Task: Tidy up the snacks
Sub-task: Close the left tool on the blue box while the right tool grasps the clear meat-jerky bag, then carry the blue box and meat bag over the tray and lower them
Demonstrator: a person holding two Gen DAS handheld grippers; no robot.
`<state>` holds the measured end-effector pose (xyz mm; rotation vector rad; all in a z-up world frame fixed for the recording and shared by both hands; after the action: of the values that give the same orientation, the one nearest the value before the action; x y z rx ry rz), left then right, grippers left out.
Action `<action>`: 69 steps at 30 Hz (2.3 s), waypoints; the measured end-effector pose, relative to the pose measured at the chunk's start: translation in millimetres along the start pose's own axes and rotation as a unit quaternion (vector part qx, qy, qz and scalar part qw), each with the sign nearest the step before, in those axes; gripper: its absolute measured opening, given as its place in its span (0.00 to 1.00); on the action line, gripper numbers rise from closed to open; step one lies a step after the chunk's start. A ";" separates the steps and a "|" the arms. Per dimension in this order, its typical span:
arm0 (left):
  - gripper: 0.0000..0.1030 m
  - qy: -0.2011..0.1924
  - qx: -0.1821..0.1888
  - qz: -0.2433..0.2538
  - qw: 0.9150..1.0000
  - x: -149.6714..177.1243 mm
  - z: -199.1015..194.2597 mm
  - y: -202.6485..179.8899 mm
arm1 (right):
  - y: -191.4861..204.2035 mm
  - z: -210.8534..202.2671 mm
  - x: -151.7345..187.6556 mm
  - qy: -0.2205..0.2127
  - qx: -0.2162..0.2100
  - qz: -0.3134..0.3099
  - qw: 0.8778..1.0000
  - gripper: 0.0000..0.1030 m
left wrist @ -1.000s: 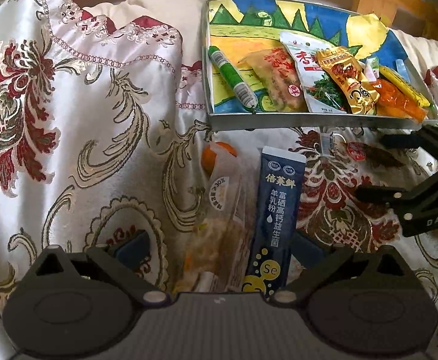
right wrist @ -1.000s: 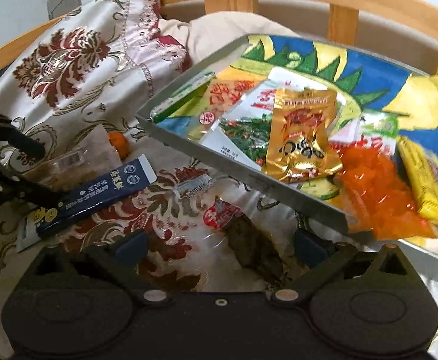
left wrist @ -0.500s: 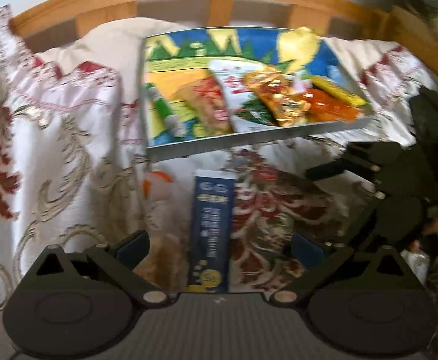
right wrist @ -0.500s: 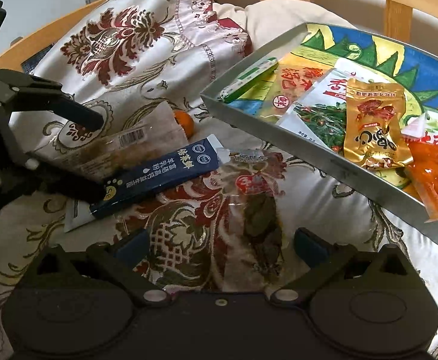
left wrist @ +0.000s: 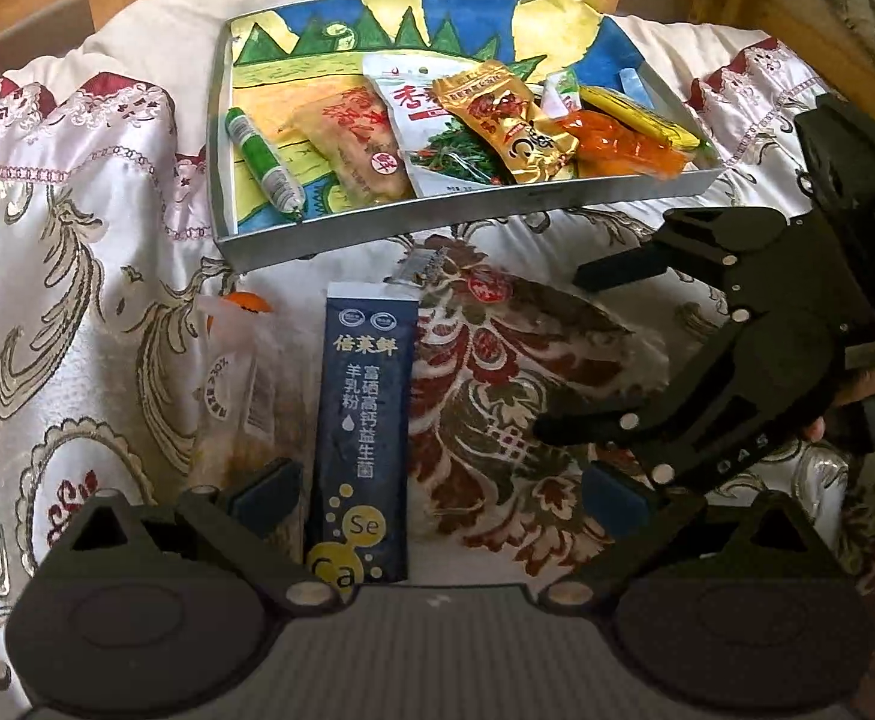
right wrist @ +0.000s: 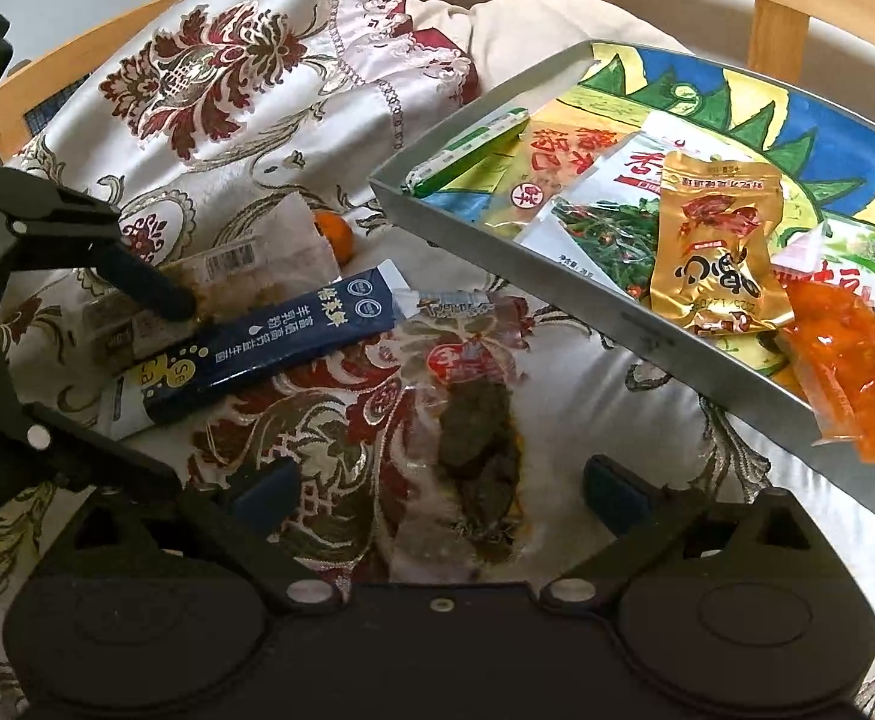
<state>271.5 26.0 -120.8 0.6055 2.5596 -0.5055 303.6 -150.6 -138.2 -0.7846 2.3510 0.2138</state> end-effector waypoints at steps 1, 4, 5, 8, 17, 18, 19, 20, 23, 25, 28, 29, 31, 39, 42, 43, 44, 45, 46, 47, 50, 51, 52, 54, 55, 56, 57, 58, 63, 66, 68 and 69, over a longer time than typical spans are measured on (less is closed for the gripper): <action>0.99 0.001 -0.001 0.001 1.000 -1.2 1.8 1.2 | 0.7 0.0 0.0 0.000 0.000 -0.001 1.000 0.98; 0.96 0.009 0.002 0.008 1.000 -3.9 9.5 1.3 | 0.6 -0.2 -0.7 0.002 0.000 -0.001 1.000 0.98; 0.95 0.016 0.000 0.008 1.000 -4.0 13.2 1.3 | 0.7 -0.5 -1.0 0.003 0.001 -0.004 1.000 0.98; 0.96 0.024 -0.010 0.025 0.999 -2.8 18.8 -2.5 | -2.6 -1.9 -1.5 0.005 0.009 -0.011 1.000 0.98; 0.94 0.018 -0.021 0.018 0.999 -6.6 26.3 2.0 | -15.7 -3.9 -1.2 -0.004 0.008 0.016 1.000 0.97; 0.94 0.016 -0.029 0.023 0.999 -6.7 28.2 0.3 | -14.7 -3.8 -1.0 -0.004 0.010 0.012 1.000 0.94; 0.93 0.017 -0.037 0.029 0.999 -6.7 30.5 -1.9 | -13.6 -3.7 -0.5 -0.003 0.014 0.006 1.000 0.91; 0.92 0.019 -0.040 0.035 0.998 -6.5 32.1 -3.5 | -13.0 -3.6 0.0 -0.002 0.018 0.001 1.000 0.90; 0.85 0.018 -0.043 0.038 0.998 -7.0 32.2 -4.9 | -12.7 -4.5 1.3 -0.004 0.024 -0.010 1.000 0.84; 0.79 0.014 -0.040 0.024 0.999 -8.3 29.1 -1.9 | -12.5 -5.9 1.9 -0.006 0.022 -0.010 1.000 0.77; 0.73 0.010 -0.038 0.003 0.999 -10.0 25.1 2.7 | -10.9 -6.5 2.0 -0.005 0.014 -0.006 1.000 0.76; 0.71 0.010 -0.036 0.000 0.999 -10.3 24.4 3.3 | -10.4 -6.6 1.4 -0.004 0.008 -0.001 1.000 0.76; 0.67 0.011 -0.035 -0.001 0.999 -10.3 23.9 2.2 | -10.1 -7.0 0.5 -0.003 -0.009 0.015 1.000 0.76; 0.44 0.022 -0.043 -0.012 0.999 -9.7 22.4 2.2 | -20.4 -5.7 -2.9 0.000 0.003 0.090 0.996 0.50; 0.39 0.028 -0.046 -0.017 0.998 -9.4 22.3 3.3 | -11.6 -6.8 -2.6 0.000 0.022 0.051 0.998 0.49; 0.39 0.029 -0.046 -0.020 0.998 -9.3 21.6 3.4 | -6.6 -6.7 -3.0 0.002 0.032 0.032 0.999 0.49; 0.39 0.031 -0.046 -0.023 0.998 -9.2 21.1 3.5 | -2.3 -6.9 -3.8 0.004 0.040 0.016 0.999 0.49; 0.39 0.032 -0.046 -0.024 0.998 -9.0 20.5 3.4 | -0.7 -7.3 -3.6 0.005 0.044 0.009 0.999 0.49; 0.38 0.033 -0.046 -0.025 0.998 -8.6 20.0 3.4 | 1.2 -8.4 -4.1 0.007 0.048 0.004 0.999 0.48; 0.37 0.033 -0.047 -0.026 0.998 -8.2 19.4 3.4 | 2.3 -9.7 -4.1 0.008 0.051 0.001 0.999 0.48; 0.36 0.032 -0.051 -0.034 0.998 -8.0 16.4 3.4 | 7.3 -14.6 -2.2 0.008 0.066 -0.018 0.998 0.48; 0.36 0.032 -0.051 -0.038 0.997 -7.5 14.8 3.7 | 8.9 -16.8 -1.1 0.008 0.073 -0.029 0.997 0.48; 0.36 0.031 -0.053 -0.042 0.997 -7.3 13.3 4.0 | 13.2 -19.4 -0.2 0.008 0.085 -0.052 0.995 0.48; 0.35 0.026 -0.055 -0.048 0.997 -7.4 9.4 4.1 | 23.4 -25.6 1.8 -0.002 0.112 -0.110 0.988 0.48; 0.35 0.021 -0.055 -0.050 0.997 -8.0 6.6 4.1 | 27.3 -29.2 2.4 -0.007 0.122 -0.131 0.984 0.48; 0.35 0.015 -0.056 -0.050 0.997 -8.6 3.8 3.9 | 29.5 -32.6 2.3 -0.011 0.130 -0.142 0.981 0.48; 0.35 0.010 -0.057 -0.051 0.997 -9.4 0.9 3.7 | 30.4 -35.5 1.6 -0.015 0.136 -0.150 0.979 0.48; 0.35 0.004 -0.058 -0.052 0.997 -9.8 -2.4 4.0 | 31.3 -38.0 1.3 -0.018 0.144 -0.157 0.977 0.48; 0.35 -0.037 -0.060 -0.070 0.995 -14.0 -22.5 10.0 | 32.7 -52.3 -1.7 -0.037 0.176 -0.186 0.966 0.48; 0.35 -0.064 -0.061 -0.090 0.992 -17.8 -29.8 16.4 | 33.3 -60.7 -4.2 -0.051 0.190 -0.196 0.961 0.48; 0.35 -0.083 -0.066 -0.101 0.989 -19.7 -35.9 19.7 | 33.3 -67.3 -6.8 -0.068 0.201 -0.202 0.956 0.48; 0.35 -0.090 -0.067 -0.105 0.988 -20.9 -38.3 20.3 | 32.6 -71.5 -9.1 -0.080 0.208 -0.202 0.954 0.48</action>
<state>284.9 53.1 -83.3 0.2326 2.4706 -0.4313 252.5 -144.1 -78.2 -0.9672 1.9327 -0.3690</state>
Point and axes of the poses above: each gripper's, at about its wrist camera, not at the fingertips, and z roughly the way its jaws point, y to its left, x to its underside, the point moved 2 cm from there along z, roughly the way its jaws point, and after that the axes turned 10 degrees about x, right-handed, at the moved point
